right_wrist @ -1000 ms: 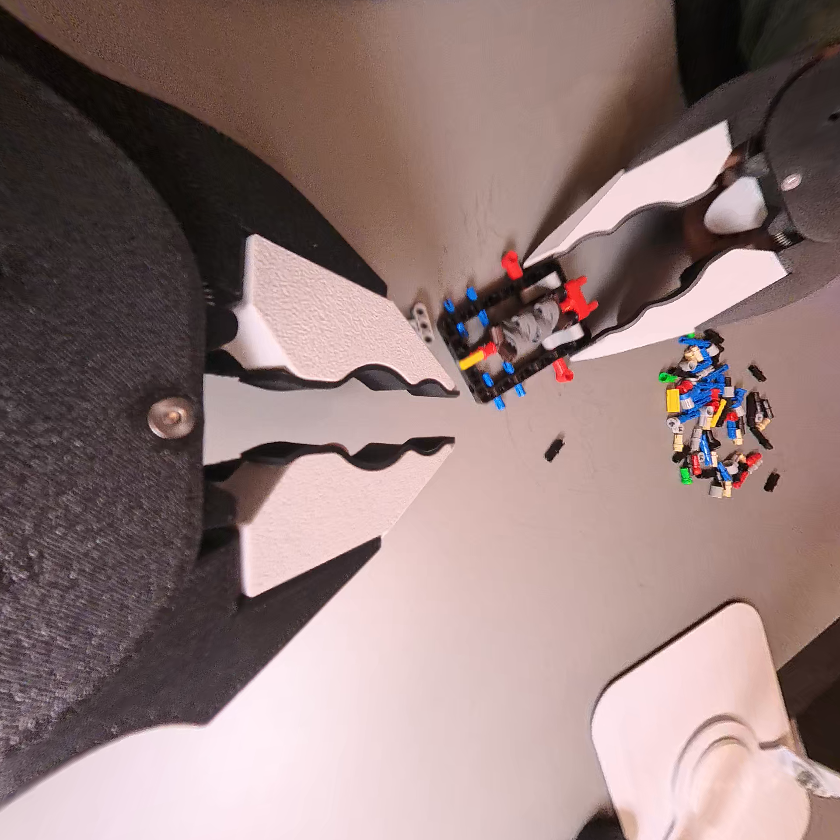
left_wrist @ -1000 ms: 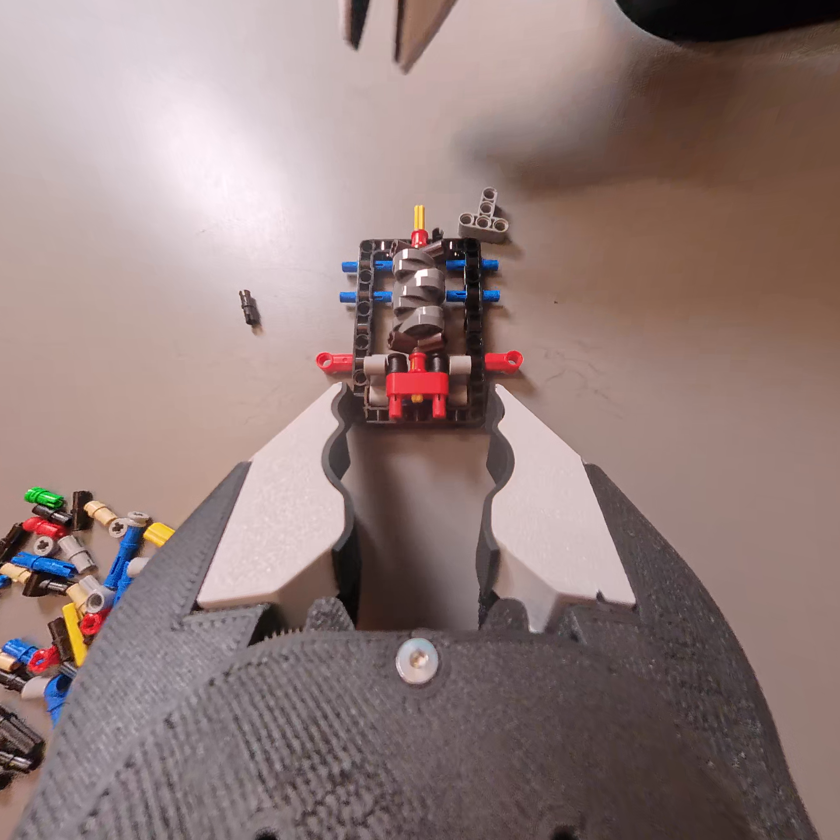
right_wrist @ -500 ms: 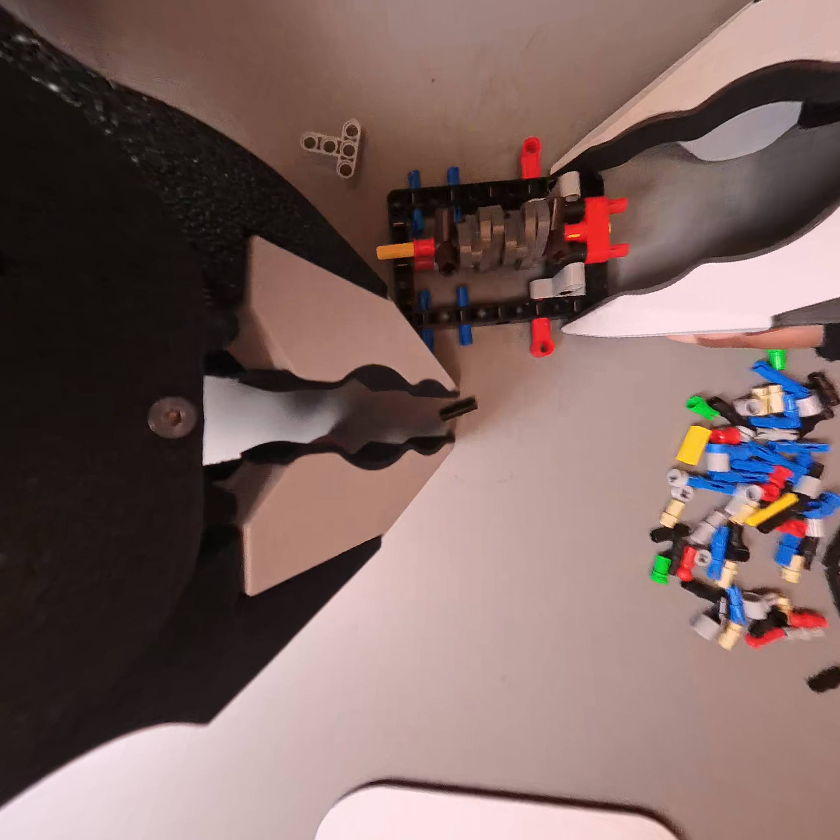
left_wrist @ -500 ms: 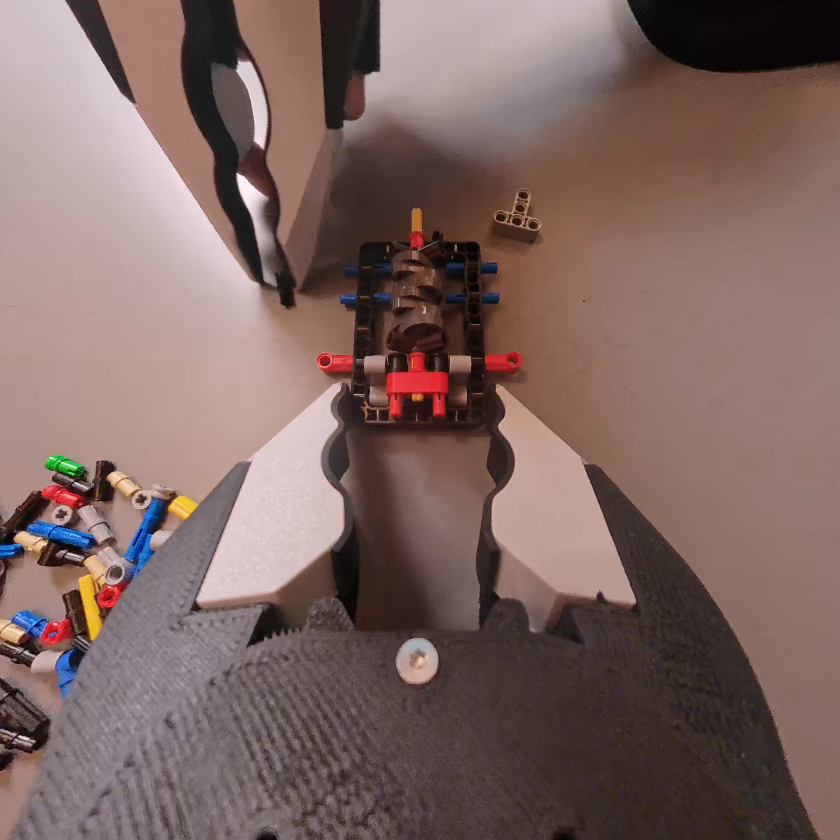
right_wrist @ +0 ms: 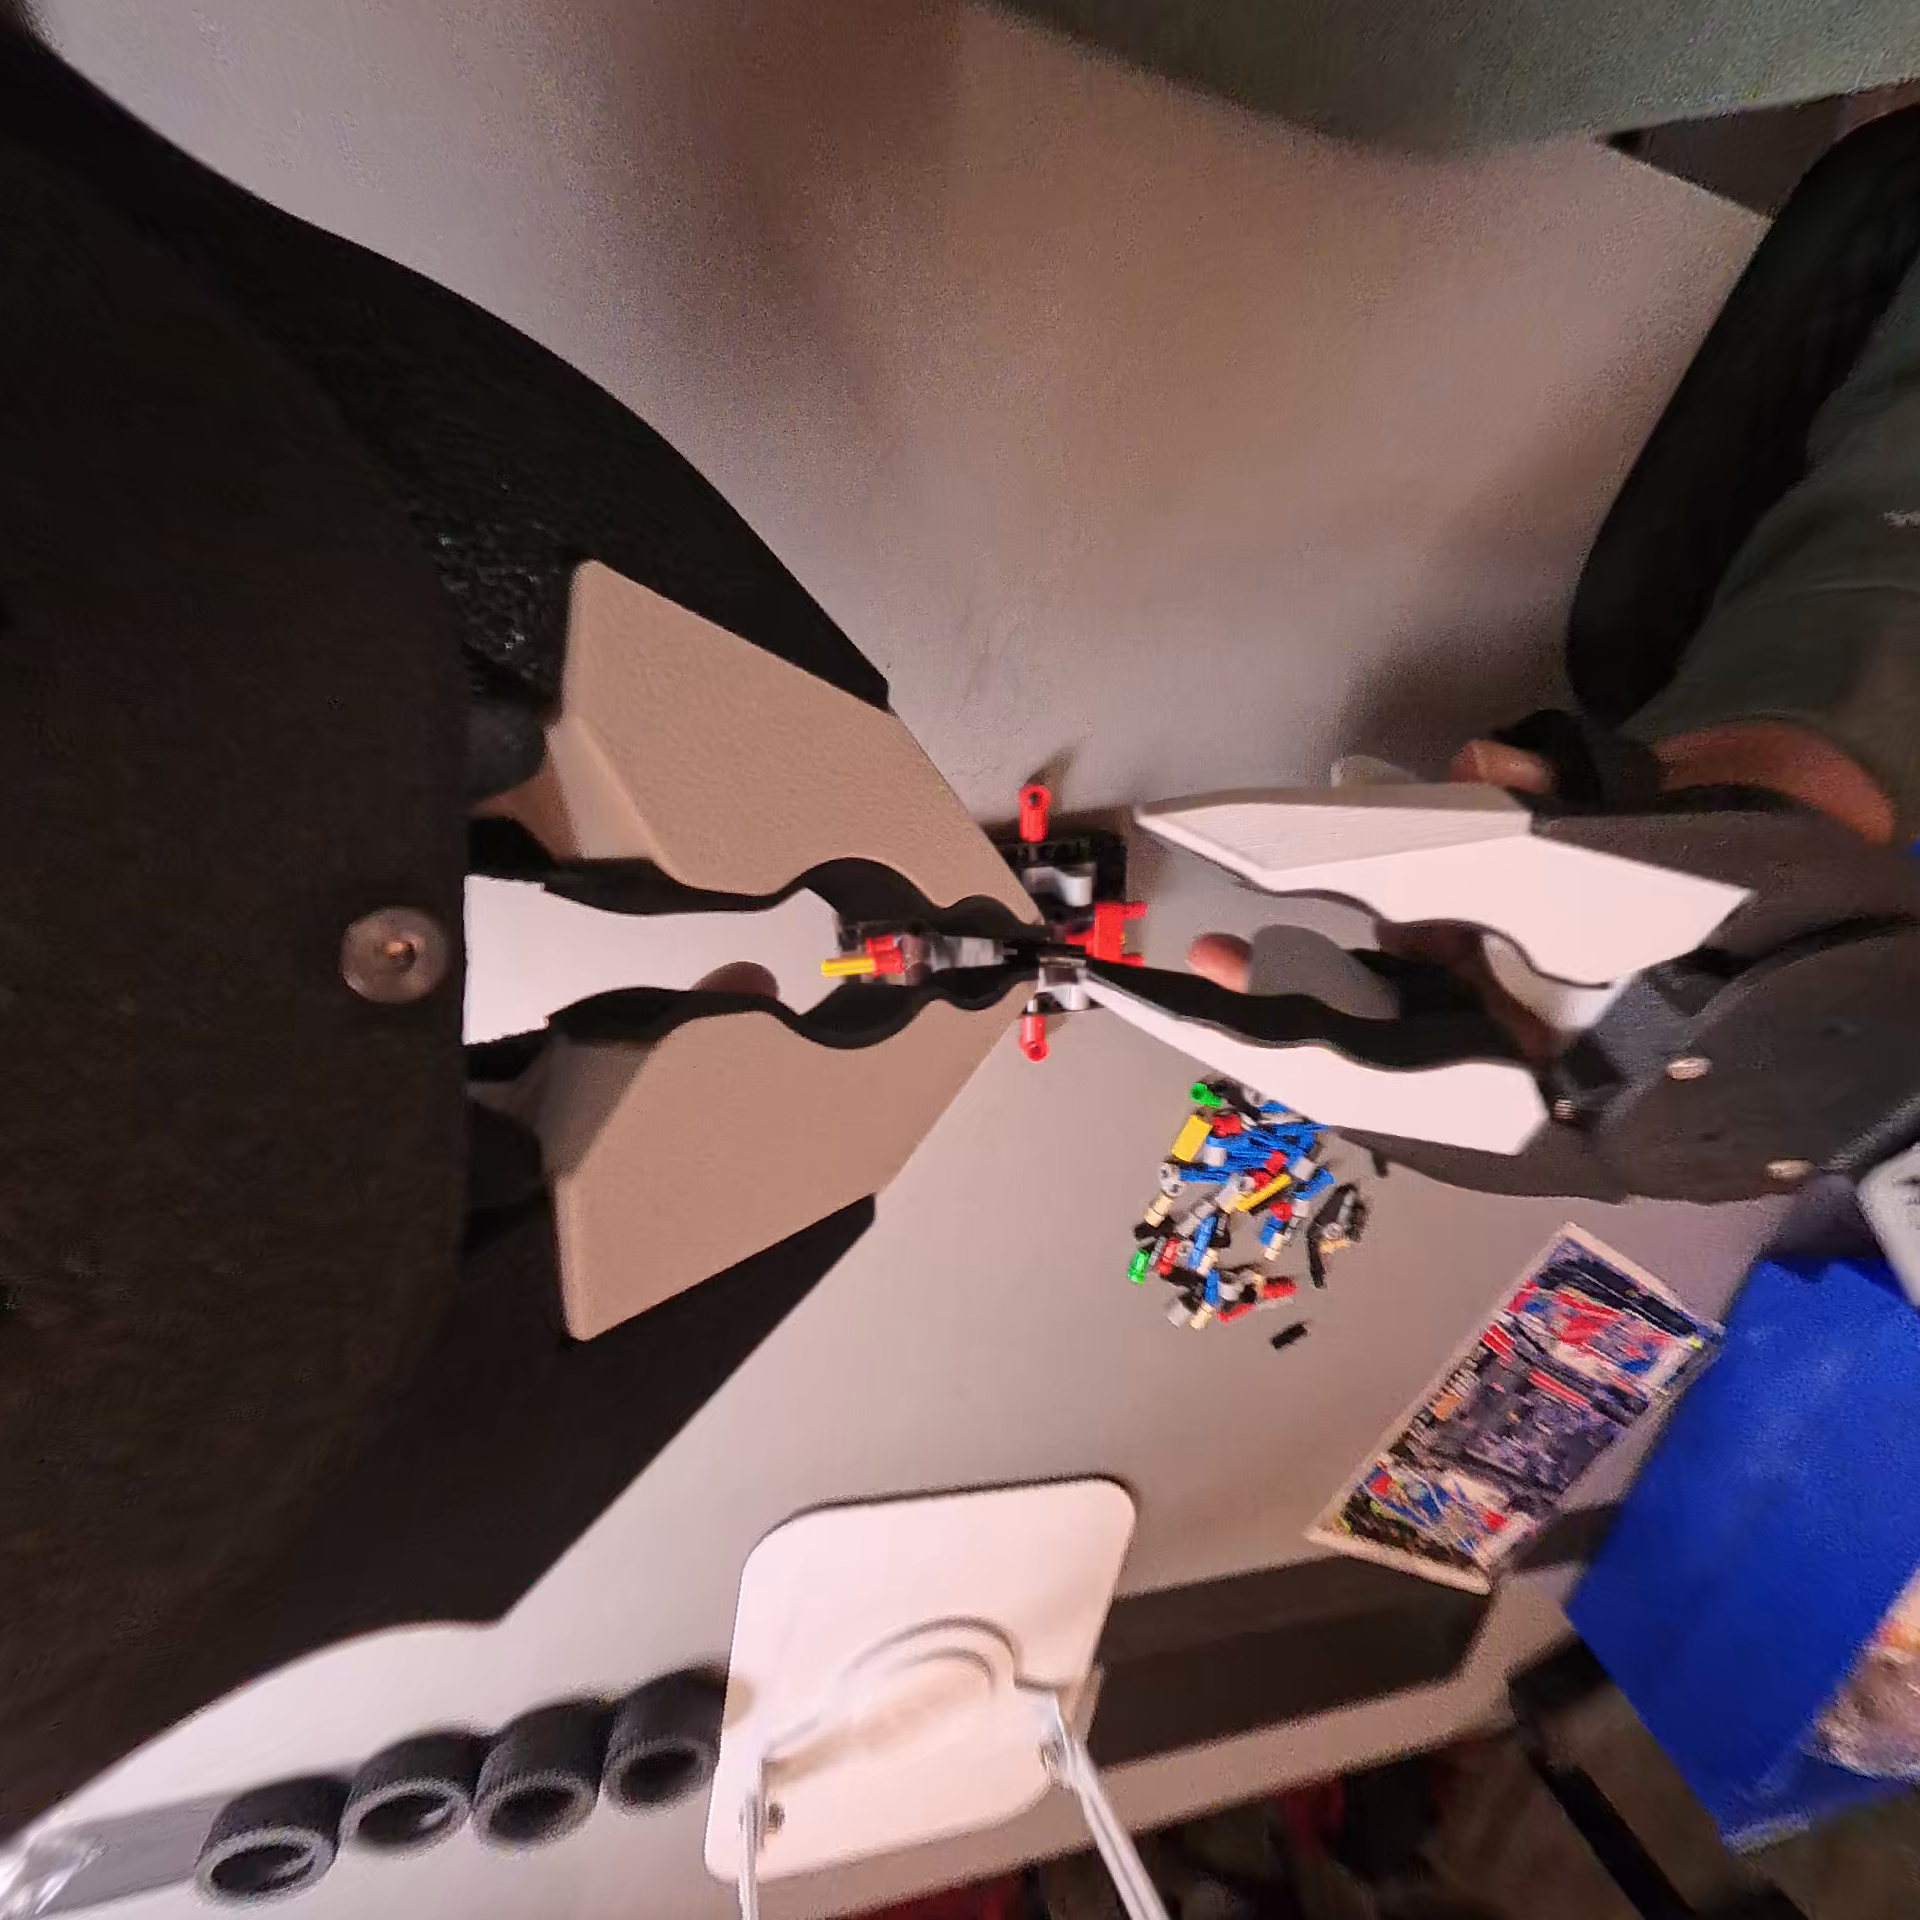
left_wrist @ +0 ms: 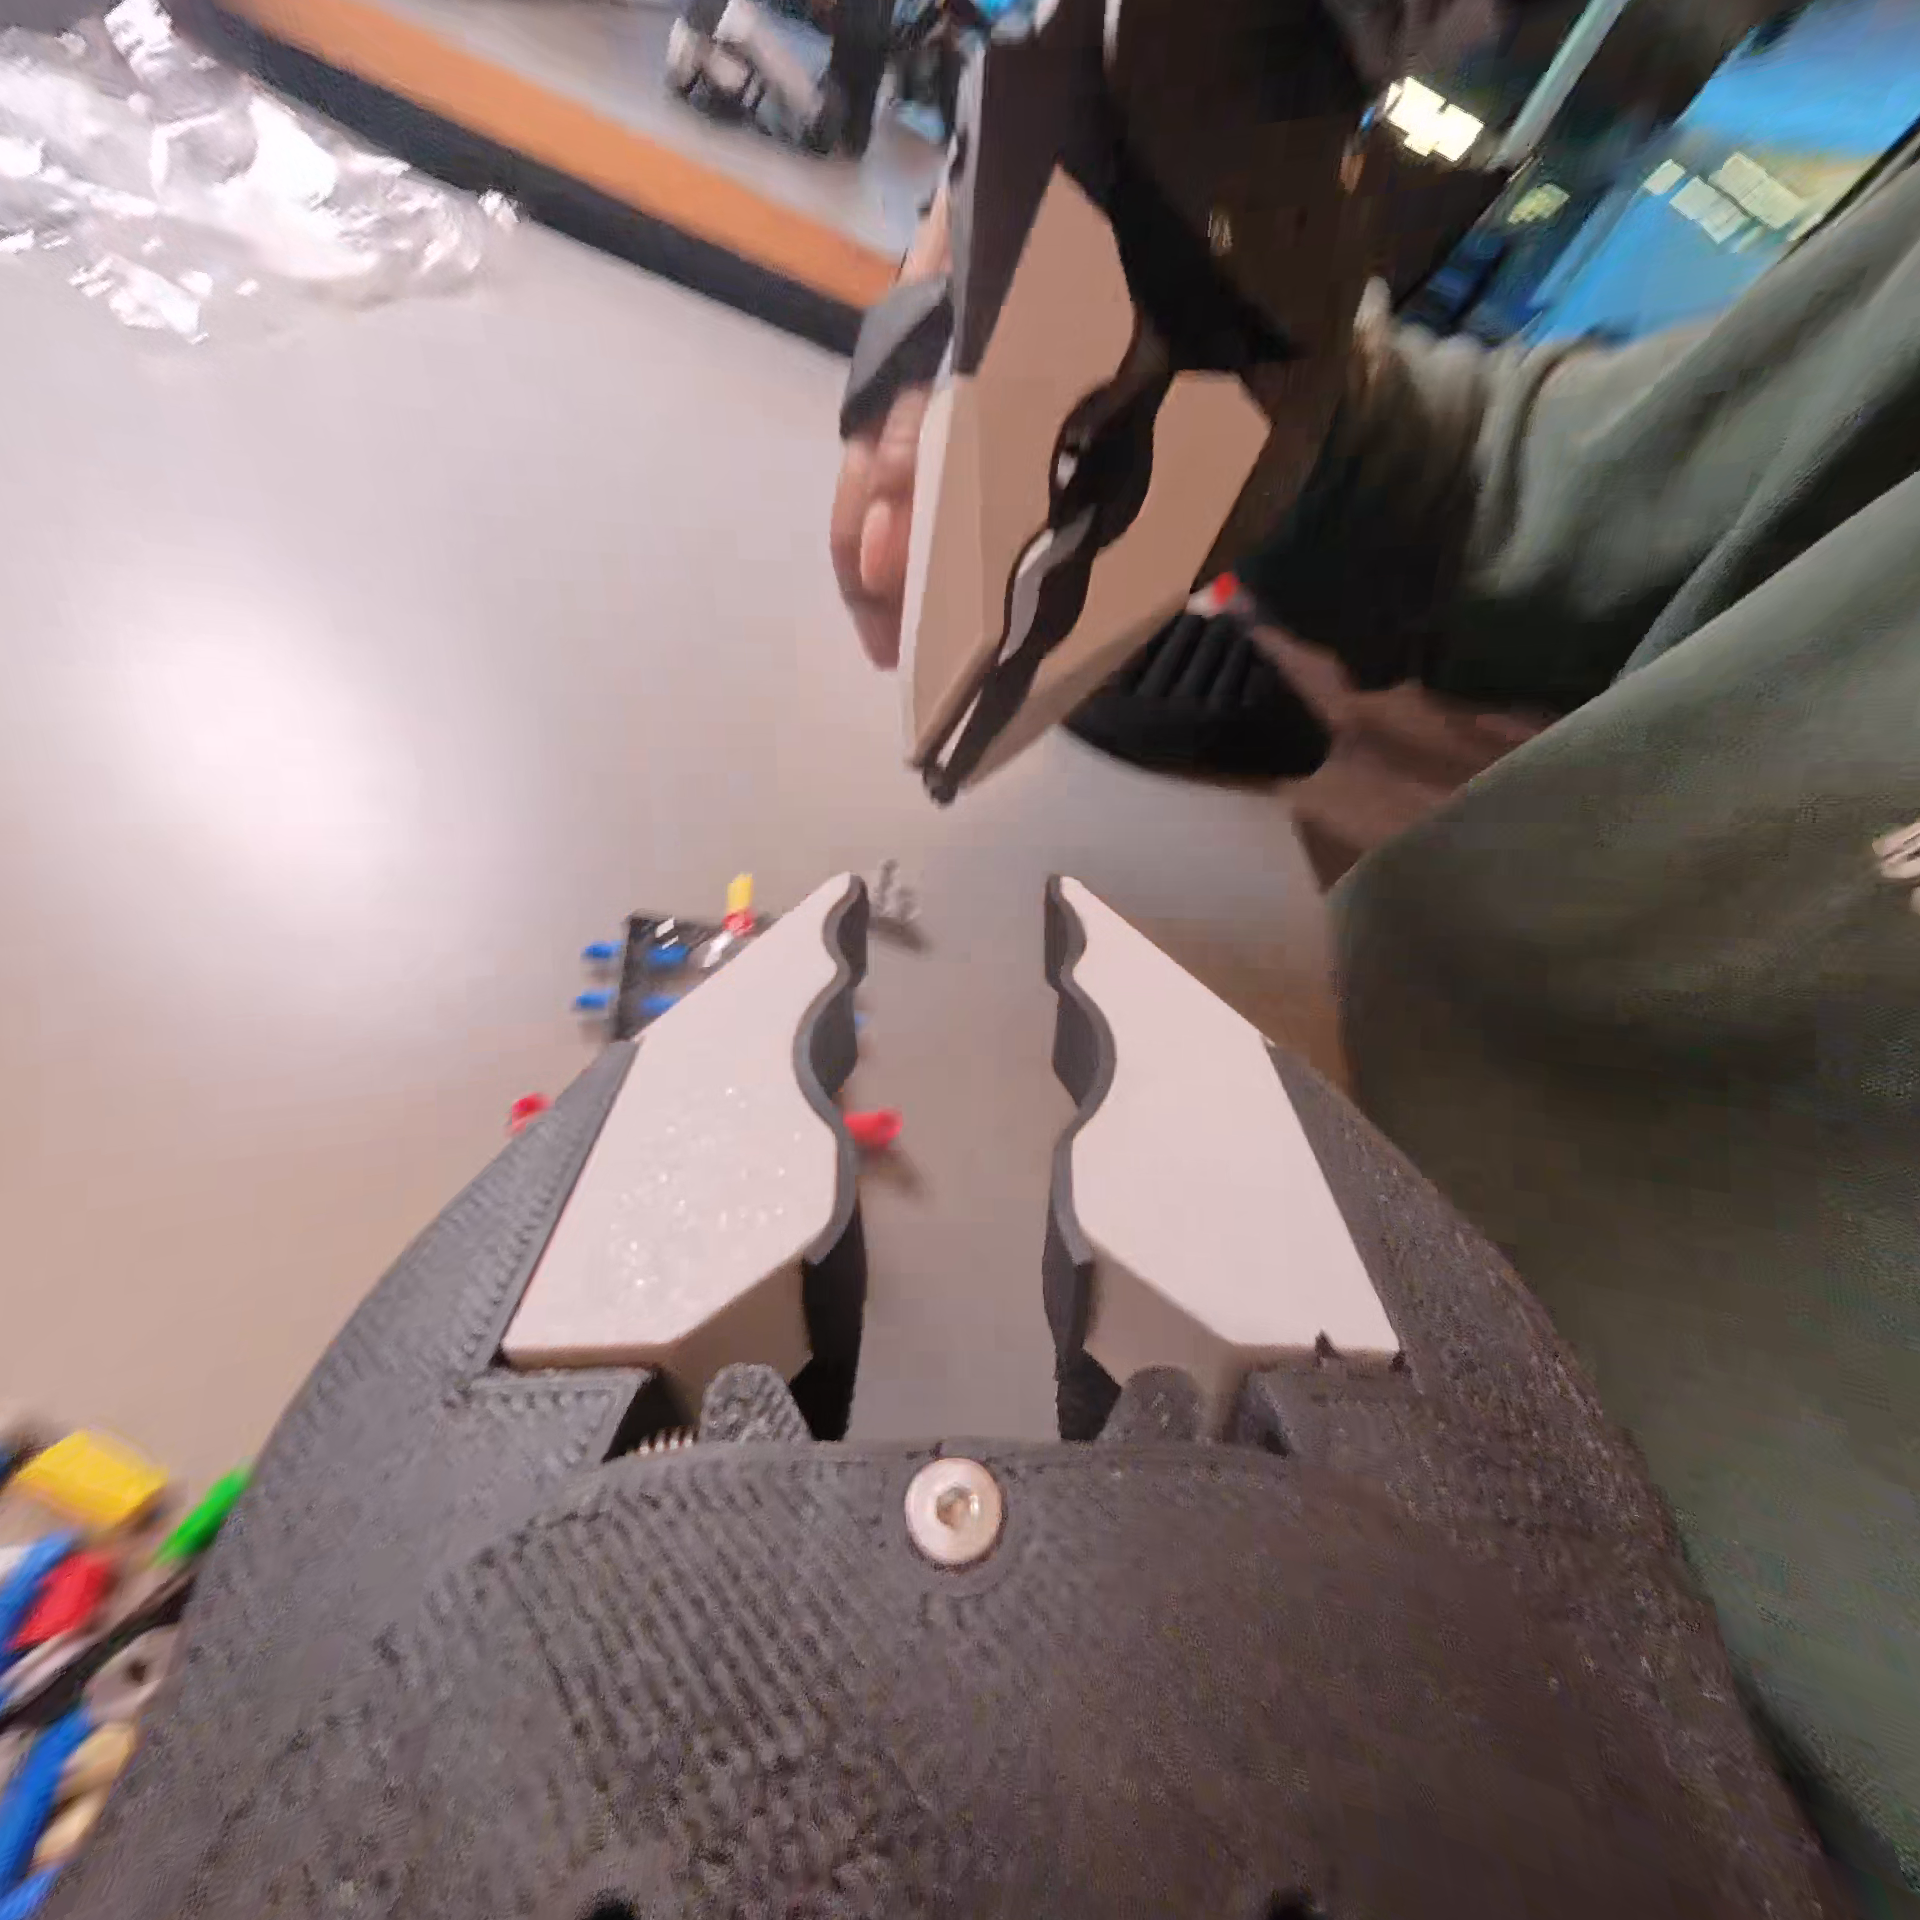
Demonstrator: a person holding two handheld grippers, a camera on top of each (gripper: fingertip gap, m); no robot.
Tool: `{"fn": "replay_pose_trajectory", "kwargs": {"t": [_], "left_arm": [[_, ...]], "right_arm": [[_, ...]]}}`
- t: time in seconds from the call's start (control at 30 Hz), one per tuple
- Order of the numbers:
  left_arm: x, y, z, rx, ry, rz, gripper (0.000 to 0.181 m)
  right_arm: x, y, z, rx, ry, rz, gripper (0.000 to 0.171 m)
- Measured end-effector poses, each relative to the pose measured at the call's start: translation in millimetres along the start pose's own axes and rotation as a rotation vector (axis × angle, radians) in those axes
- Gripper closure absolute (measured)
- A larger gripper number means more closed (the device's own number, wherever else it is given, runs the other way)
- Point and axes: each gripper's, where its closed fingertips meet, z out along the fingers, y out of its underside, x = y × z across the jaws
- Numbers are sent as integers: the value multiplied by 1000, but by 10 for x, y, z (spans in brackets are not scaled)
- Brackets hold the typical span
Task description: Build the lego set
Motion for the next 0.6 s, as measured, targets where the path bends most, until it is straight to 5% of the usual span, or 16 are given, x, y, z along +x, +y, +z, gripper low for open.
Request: {"fn": "replay_pose_trajectory", "kwargs": {"t": [0.4, 0.6], "left_arm": [[369, -159, 148, 98, 132, -97, 178], [587, -441, -3, 335, 414, -301, 179]], "right_arm": [[-336, -183, -201, -5, 117, -70, 170], [-298, -531, -431, 436, 101, 251, 169]]}}
